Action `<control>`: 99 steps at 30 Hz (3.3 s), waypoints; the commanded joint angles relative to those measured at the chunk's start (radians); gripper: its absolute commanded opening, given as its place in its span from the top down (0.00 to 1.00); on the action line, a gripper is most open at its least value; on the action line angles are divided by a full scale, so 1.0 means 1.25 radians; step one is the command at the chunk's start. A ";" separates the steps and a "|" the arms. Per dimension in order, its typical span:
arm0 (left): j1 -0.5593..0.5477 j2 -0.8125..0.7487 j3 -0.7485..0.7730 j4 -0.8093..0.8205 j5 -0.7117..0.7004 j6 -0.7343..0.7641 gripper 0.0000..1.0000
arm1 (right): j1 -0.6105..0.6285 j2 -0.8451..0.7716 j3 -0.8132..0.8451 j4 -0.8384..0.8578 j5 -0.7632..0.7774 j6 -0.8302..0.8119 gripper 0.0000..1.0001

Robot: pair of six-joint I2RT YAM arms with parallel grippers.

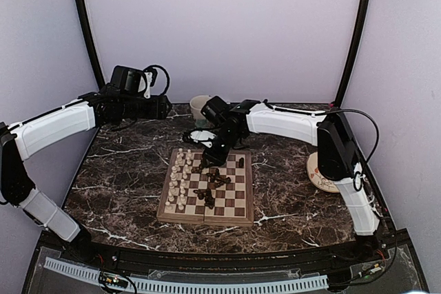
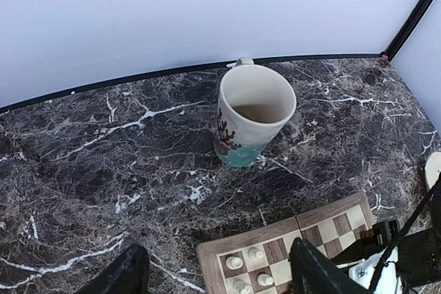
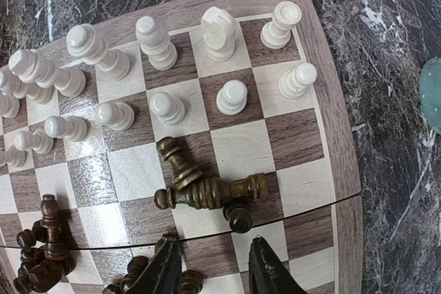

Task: Set up the chess pieces on the board
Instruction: Pick up the pawn from the chessboard, then place the pawn at a7.

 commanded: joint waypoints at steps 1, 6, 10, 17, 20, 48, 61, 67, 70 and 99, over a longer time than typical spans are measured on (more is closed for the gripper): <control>0.005 -0.031 -0.007 0.005 -0.004 -0.006 0.28 | 0.005 0.023 0.044 0.006 -0.003 0.022 0.67; 0.004 -0.032 -0.006 0.004 0.001 -0.003 0.28 | 0.001 0.038 0.055 0.011 -0.001 0.027 0.71; 0.004 -0.030 -0.005 0.002 0.011 -0.003 0.28 | -0.004 0.055 0.067 0.013 -0.004 0.033 0.74; 0.005 -0.028 -0.004 0.002 0.012 0.001 0.29 | -0.013 0.070 0.081 0.018 -0.013 0.042 0.80; 0.005 -0.026 -0.003 0.001 0.016 0.000 0.29 | -0.017 0.076 0.087 0.019 -0.016 0.046 0.79; 0.004 -0.004 0.004 -0.006 0.043 0.007 0.30 | -0.093 -0.064 -0.029 0.030 0.013 0.020 0.97; 0.005 0.006 0.009 -0.010 0.056 0.008 0.31 | -0.116 -0.092 -0.118 0.055 0.051 0.014 0.97; 0.005 0.010 0.010 -0.013 0.058 0.008 0.31 | -0.116 -0.085 -0.120 0.052 0.045 0.014 0.96; 0.004 0.009 0.011 -0.014 0.058 0.009 0.31 | -0.116 -0.084 -0.122 0.050 0.053 0.013 0.96; 0.004 0.028 0.020 -0.024 0.069 0.007 0.32 | -0.117 -0.119 -0.058 0.002 0.026 -0.011 0.66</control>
